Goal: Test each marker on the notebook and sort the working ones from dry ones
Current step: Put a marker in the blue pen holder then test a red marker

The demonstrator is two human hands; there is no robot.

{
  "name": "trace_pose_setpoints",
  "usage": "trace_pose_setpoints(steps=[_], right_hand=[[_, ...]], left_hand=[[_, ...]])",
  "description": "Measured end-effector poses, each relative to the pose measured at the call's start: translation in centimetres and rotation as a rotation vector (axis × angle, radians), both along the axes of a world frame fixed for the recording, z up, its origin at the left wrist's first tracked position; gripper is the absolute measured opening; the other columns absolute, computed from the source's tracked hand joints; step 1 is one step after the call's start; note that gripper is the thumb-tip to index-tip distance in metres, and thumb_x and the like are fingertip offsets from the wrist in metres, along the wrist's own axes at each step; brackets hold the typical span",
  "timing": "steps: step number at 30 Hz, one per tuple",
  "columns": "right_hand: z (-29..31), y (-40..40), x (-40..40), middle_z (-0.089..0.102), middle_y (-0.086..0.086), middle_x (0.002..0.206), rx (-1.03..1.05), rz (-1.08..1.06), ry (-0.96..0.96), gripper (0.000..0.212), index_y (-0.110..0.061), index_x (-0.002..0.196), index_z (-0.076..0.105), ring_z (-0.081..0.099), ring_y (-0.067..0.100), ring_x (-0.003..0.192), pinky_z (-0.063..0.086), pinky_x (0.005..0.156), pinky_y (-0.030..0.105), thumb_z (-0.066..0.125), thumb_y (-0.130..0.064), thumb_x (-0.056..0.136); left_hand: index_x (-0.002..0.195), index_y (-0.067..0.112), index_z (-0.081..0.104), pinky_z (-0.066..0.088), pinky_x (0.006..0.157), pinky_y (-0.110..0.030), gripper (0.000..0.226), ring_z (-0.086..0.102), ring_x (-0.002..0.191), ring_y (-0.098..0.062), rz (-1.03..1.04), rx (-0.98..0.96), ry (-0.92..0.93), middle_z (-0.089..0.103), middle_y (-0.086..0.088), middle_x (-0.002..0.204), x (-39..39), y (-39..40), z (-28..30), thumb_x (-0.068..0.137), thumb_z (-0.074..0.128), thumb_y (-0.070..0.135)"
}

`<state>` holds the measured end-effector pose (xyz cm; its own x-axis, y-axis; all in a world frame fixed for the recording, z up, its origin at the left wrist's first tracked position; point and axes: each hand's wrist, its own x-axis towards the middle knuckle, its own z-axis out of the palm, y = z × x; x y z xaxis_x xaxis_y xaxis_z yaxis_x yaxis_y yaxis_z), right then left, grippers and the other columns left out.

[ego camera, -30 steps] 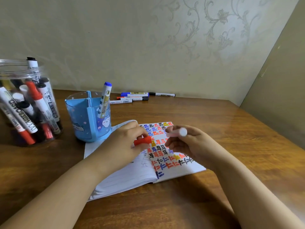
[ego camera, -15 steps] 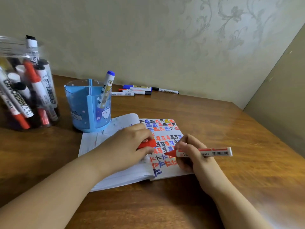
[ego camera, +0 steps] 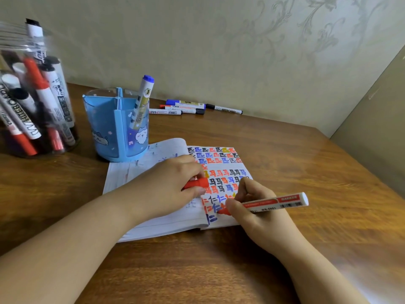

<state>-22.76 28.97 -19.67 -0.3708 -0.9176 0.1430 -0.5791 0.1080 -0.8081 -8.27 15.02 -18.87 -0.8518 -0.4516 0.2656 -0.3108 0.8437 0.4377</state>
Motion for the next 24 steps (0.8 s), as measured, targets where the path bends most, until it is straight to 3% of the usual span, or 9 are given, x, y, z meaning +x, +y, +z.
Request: trace_pose_setpoints(steps=[5,9,12,14,17,24], right_hand=[[0.08,0.07,0.07,0.067,0.012,0.083,0.024,0.035,-0.038,0.021,0.0,0.077,0.049,0.066,0.029,0.08,0.052,0.067,0.042,0.063,-0.012,0.087],[0.17,0.18,-0.02,0.066,0.008,0.079,0.018,0.003,-0.029,0.025,-0.005,0.072,0.045,0.068,0.021,0.078,0.048,0.052,0.026,0.064,-0.014,0.086],[0.34,0.19,-0.02,0.068,0.009,0.08,0.04,0.025,-0.03,0.022,-0.005,0.071,0.048,0.068,0.024,0.077,0.053,0.061,0.032,0.062,-0.01,0.087],[0.46,0.28,-0.01,0.07,0.01,0.084,0.052,0.038,-0.064,0.018,-0.003,0.074,0.05,0.069,0.024,0.079,0.056,0.07,0.044,0.061,-0.008,0.088],[0.42,0.25,-0.05,0.067,0.019,0.084,0.013,-0.016,-0.081,0.025,-0.01,0.069,0.046,0.066,0.037,0.082,0.051,0.07,0.057,0.063,-0.015,0.086],[0.56,0.12,0.07,0.063,0.021,0.078,0.008,-0.032,0.0,0.024,-0.005,0.071,0.046,0.063,0.04,0.08,0.048,0.059,0.047,0.063,-0.014,0.085]], left_hand=[[0.112,0.028,0.056,0.042,0.083,-0.018,0.028,0.049,0.096,-0.002,0.005,0.012,-0.013,0.044,0.018,0.1,0.01,0.0,0.04,0.087,0.055,0.041],[0.112,0.028,0.055,0.042,0.082,-0.017,0.029,0.048,0.096,-0.002,0.006,0.02,-0.023,0.044,0.018,0.1,0.05,-0.02,0.11,0.087,0.055,0.041],[0.112,0.028,0.056,0.042,0.083,-0.019,0.028,0.049,0.097,-0.003,0.005,0.024,-0.025,0.044,0.018,0.1,0.04,-0.03,0.12,0.087,0.055,0.041],[0.111,0.028,0.056,0.042,0.083,-0.018,0.028,0.049,0.096,-0.002,0.005,0.023,-0.024,0.045,0.018,0.1,0.07,-0.02,0.11,0.087,0.055,0.041],[0.111,0.028,0.056,0.042,0.082,-0.017,0.027,0.049,0.094,-0.002,0.0,0.025,-0.023,0.045,0.018,0.099,0.14,0.0,0.14,0.087,0.055,0.041],[0.112,0.027,0.056,0.041,0.082,-0.015,0.028,0.048,0.094,-0.001,0.001,0.03,-0.025,0.044,0.018,0.099,0.09,0.08,0.25,0.087,0.056,0.04]])
